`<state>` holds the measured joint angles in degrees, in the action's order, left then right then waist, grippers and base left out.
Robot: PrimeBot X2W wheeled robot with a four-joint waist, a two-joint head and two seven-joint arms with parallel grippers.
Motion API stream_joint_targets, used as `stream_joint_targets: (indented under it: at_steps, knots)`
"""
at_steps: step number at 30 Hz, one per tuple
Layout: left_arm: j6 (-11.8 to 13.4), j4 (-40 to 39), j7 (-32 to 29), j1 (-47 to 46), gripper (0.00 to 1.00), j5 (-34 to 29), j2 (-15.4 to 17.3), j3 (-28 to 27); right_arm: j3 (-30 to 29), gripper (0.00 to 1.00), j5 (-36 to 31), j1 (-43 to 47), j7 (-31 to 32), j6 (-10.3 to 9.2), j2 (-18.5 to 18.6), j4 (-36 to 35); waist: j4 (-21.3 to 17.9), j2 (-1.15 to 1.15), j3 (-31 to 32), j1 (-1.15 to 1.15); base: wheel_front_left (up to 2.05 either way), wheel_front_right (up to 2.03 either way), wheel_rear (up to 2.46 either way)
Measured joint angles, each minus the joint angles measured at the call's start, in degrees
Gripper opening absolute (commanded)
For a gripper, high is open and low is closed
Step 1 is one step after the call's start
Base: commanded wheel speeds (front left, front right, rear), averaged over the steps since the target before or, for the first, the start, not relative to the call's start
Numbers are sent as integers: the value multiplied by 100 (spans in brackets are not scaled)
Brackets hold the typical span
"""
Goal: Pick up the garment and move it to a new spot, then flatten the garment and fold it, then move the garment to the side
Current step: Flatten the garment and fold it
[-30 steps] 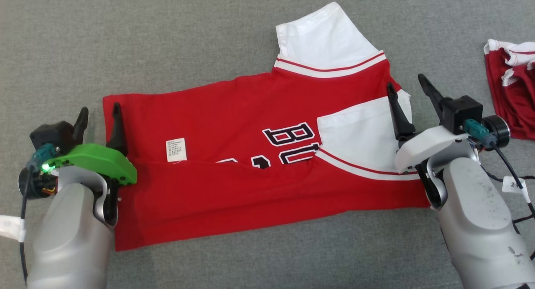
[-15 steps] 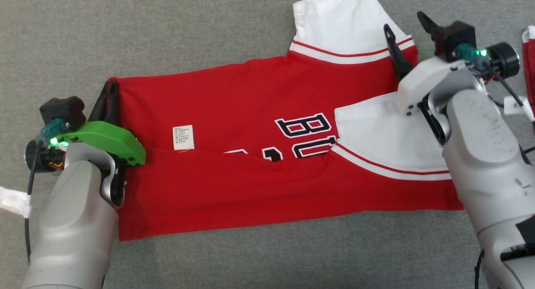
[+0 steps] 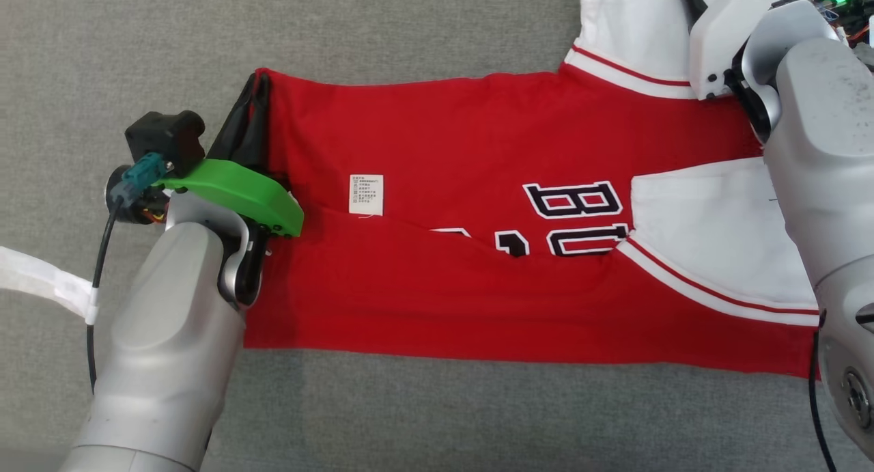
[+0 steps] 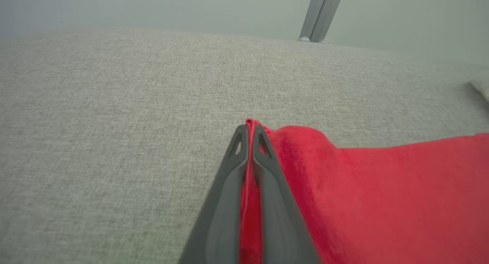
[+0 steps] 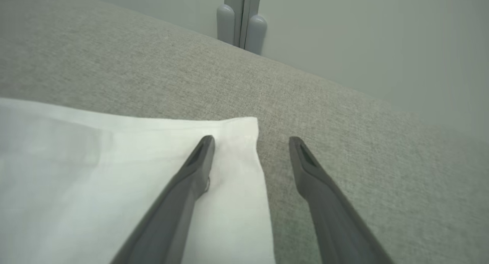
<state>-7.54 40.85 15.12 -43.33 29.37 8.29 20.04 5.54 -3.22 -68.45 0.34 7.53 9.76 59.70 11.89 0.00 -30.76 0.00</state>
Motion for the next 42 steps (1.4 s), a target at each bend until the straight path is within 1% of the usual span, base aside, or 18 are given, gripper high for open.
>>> stream_joint_targets:
  at_steps: [1,4,6,9,11,14,18,21,25,27,34,40,41,42]
  knots:
    - [0,-27,0,-1,0,22,-4,23,7,0,0,-46,15,0,-18,86,44,0,-25,0,0,0,0]
    - [0,-133,0,-1,0,46,4,20,23,0,2,-180,-141,0,-37,213,161,0,-95,0,0,0,0]
    - [0,-219,0,5,0,41,11,-55,-29,0,-96,-205,-465,0,7,211,202,0,-118,1,0,0,0]
    - [0,-375,0,56,0,-75,41,-271,-286,0,-292,-272,-1034,0,136,109,180,0,-90,0,0,0,0]
    - [0,-536,0,120,0,-155,45,-464,-404,0,-446,-315,-1321,0,130,-42,141,0,-51,0,0,0,0]
    - [0,-740,0,279,0,-355,57,-737,-633,0,-592,-313,-1501,0,-19,-319,47,0,34,0,0,0,0]
    - [0,-837,0,453,0,-524,76,-960,-833,0,-556,-90,-1532,0,-172,-771,-77,0,158,0,0,0,0]
    - [-1,-854,0,644,0,-613,109,-1198,-789,0,-289,400,-1533,0,-326,-1284,-179,0,304,0,0,0,0]
    - [-1,-828,0,956,0,-790,147,-1428,-706,0,152,1078,-1534,0,-359,-1901,-334,0,499,0,0,0,0]
    - [-1,-821,0,1105,0,-848,154,-1526,-654,0,449,1559,-1534,0,-364,-2180,-443,0,617,0,0,0,0]
    - [-1,-748,1,1700,0,-999,137,-1730,-399,0,1135,2984,-1534,0,-367,-2676,-722,0,1008,0,0,0,0]
    - [-1,-627,0,2213,0,-1093,15,-1688,-294,0,1400,3797,-1534,0,-367,-2771,-879,0,1305,0,0,0,0]
    - [-1,-621,0,2295,31,-1095,-12,-1694,-315,0,1422,3897,-1534,0,-367,-2755,-895,0,1351,0,0,0,0]
    - [-1,-610,1,2336,75,-1106,-24,-1703,-345,10,1432,3957,-1534,0,-370,-2742,-903,0,1379,0,0,0,0]
